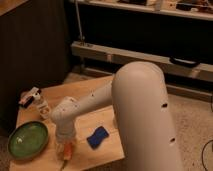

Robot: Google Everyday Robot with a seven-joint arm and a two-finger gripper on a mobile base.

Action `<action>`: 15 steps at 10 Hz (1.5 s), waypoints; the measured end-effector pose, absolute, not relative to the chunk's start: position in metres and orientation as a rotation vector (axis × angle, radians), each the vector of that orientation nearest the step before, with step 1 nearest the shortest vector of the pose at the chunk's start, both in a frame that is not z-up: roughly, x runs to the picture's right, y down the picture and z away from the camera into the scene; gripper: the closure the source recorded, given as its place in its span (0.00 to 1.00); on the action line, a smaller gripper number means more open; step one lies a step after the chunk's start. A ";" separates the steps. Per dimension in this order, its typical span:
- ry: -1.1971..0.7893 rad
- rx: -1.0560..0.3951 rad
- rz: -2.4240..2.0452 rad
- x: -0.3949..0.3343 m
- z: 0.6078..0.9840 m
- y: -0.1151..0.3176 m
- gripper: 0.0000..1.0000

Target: Place the pepper on the white sponge

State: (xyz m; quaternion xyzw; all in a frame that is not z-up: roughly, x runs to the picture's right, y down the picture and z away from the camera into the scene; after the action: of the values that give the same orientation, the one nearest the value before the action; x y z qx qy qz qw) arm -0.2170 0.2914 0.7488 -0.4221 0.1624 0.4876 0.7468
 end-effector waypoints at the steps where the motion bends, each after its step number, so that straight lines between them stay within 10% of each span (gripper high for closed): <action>1: 0.358 -0.919 1.058 -0.217 0.748 0.292 0.43; 12: 0.413 -0.912 0.970 -0.228 0.753 0.304 0.44; 15: 0.418 -0.912 0.969 -0.226 0.755 0.302 0.70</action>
State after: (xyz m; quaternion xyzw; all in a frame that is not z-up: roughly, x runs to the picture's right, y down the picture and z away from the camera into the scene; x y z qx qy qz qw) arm -0.2265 0.3020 0.7546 -0.4197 0.1926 0.4463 0.7665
